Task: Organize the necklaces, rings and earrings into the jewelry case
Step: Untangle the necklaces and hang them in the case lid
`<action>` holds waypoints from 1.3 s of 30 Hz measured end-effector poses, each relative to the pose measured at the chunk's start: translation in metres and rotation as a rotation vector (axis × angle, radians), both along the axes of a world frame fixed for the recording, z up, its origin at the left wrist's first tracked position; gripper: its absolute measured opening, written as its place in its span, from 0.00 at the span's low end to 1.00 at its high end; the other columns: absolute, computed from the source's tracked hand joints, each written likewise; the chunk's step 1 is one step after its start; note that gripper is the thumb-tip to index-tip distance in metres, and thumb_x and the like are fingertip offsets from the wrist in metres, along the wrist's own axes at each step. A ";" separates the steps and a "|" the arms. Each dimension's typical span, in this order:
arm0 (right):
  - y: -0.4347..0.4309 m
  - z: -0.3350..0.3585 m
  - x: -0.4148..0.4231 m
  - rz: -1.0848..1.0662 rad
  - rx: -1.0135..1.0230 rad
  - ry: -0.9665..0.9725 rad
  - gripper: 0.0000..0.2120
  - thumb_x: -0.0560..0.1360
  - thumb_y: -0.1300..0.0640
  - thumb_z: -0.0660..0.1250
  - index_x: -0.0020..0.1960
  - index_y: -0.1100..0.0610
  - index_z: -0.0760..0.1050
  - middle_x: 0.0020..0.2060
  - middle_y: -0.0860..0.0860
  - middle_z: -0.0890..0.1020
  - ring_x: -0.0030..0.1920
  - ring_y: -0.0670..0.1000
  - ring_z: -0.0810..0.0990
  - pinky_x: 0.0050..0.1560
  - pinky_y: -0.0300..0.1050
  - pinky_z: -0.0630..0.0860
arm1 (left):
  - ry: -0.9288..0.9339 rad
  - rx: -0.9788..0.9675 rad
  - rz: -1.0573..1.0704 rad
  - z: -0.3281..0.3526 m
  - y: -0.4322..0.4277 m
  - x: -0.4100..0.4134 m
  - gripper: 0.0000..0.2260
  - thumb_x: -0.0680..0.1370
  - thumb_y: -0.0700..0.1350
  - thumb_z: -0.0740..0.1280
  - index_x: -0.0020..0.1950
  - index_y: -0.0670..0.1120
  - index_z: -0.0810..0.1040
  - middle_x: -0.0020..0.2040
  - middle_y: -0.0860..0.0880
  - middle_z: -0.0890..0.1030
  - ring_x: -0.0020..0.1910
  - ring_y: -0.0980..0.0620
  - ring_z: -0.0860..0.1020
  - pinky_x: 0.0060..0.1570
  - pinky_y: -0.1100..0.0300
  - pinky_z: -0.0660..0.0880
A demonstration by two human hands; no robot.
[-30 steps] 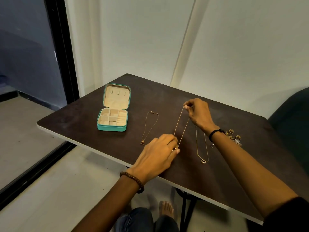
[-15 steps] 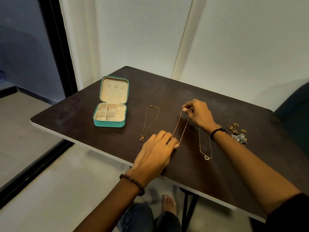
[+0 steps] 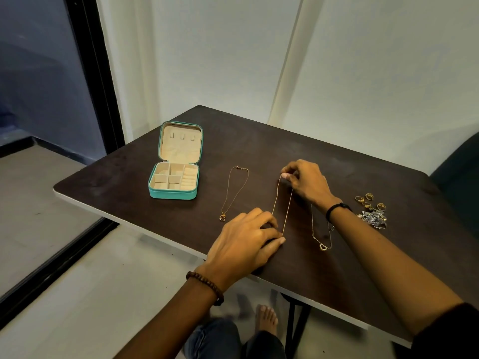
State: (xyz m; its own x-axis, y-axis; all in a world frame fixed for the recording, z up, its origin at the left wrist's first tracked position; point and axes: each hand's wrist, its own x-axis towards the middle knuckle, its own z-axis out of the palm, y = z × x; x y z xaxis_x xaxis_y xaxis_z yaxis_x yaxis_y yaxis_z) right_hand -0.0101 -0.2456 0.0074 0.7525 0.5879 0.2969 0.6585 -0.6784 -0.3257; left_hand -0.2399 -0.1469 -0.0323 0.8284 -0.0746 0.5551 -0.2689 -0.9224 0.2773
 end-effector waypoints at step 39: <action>0.006 0.001 -0.003 -0.154 0.044 0.038 0.08 0.78 0.51 0.72 0.54 0.51 0.86 0.52 0.49 0.85 0.56 0.51 0.81 0.51 0.51 0.77 | 0.020 0.107 0.032 0.005 -0.004 -0.005 0.15 0.81 0.55 0.60 0.59 0.53 0.84 0.53 0.55 0.83 0.53 0.57 0.76 0.44 0.61 0.71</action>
